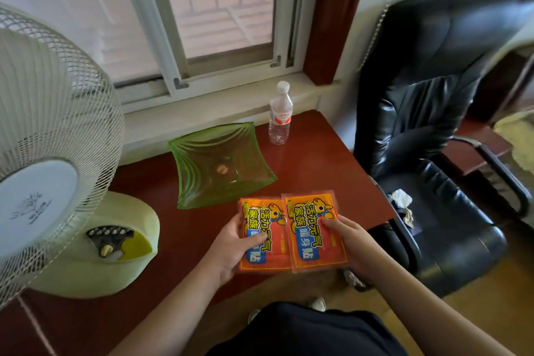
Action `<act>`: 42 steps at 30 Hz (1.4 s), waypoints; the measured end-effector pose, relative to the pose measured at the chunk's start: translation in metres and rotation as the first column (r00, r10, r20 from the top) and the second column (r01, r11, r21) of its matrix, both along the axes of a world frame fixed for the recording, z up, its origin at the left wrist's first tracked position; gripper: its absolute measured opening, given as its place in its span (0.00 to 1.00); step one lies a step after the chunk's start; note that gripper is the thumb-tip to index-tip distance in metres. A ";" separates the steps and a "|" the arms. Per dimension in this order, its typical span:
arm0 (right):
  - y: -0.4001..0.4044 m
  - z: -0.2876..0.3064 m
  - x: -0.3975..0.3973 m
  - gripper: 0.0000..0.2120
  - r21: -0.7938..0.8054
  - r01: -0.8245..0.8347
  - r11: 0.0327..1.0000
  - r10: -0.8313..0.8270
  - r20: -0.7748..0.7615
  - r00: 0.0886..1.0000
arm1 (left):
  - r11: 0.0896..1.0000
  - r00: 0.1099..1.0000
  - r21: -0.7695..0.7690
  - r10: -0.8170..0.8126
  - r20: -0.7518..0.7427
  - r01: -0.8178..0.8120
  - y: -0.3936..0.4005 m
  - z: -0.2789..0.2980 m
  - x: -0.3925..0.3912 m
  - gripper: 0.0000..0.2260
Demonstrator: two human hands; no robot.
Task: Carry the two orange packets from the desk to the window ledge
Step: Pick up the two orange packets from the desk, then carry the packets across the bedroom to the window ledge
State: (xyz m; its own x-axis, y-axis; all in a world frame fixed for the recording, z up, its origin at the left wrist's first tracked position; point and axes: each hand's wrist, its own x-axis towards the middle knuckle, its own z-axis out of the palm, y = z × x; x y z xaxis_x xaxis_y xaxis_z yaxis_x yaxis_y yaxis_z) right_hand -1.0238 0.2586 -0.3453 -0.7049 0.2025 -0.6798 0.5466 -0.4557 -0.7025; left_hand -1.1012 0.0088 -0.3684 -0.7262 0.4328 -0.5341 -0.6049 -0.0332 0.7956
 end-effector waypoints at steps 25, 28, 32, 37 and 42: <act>0.140 0.020 0.347 0.10 0.141 0.649 0.748 -0.638 -0.119 0.761 | 0.821 0.826 0.091 -0.561 -0.062 0.564 0.245 0.052 0.186 0.15; 0.153 0.019 0.399 0.11 0.113 0.697 0.708 -0.686 -0.122 0.717 | 0.777 0.783 0.093 -0.619 -0.066 0.622 0.277 0.050 0.223 0.12; 0.163 0.020 0.443 0.12 0.087 0.748 0.657 -0.734 -0.149 0.662 | 0.683 0.684 0.050 -0.725 -0.077 0.729 0.315 0.047 0.264 0.11; 0.179 0.023 0.480 0.12 0.068 0.808 0.585 -0.793 -0.160 0.588 | 0.539 0.536 -0.018 -0.840 -0.085 0.842 0.362 0.041 0.292 0.13; 0.203 0.021 0.507 0.10 0.016 0.886 0.463 -0.874 -0.157 0.459 | 0.381 0.372 -0.081 -0.921 -0.114 0.921 0.427 0.039 0.306 0.19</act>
State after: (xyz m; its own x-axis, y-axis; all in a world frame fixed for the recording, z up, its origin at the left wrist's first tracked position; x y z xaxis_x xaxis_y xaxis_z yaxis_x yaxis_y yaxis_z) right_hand -0.5168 0.4620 -0.3247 -0.1841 0.8095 -0.5575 -0.1942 -0.5859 -0.7867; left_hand -0.7951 0.4361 -0.3290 0.0655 0.8740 -0.4816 -0.1612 0.4855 0.8592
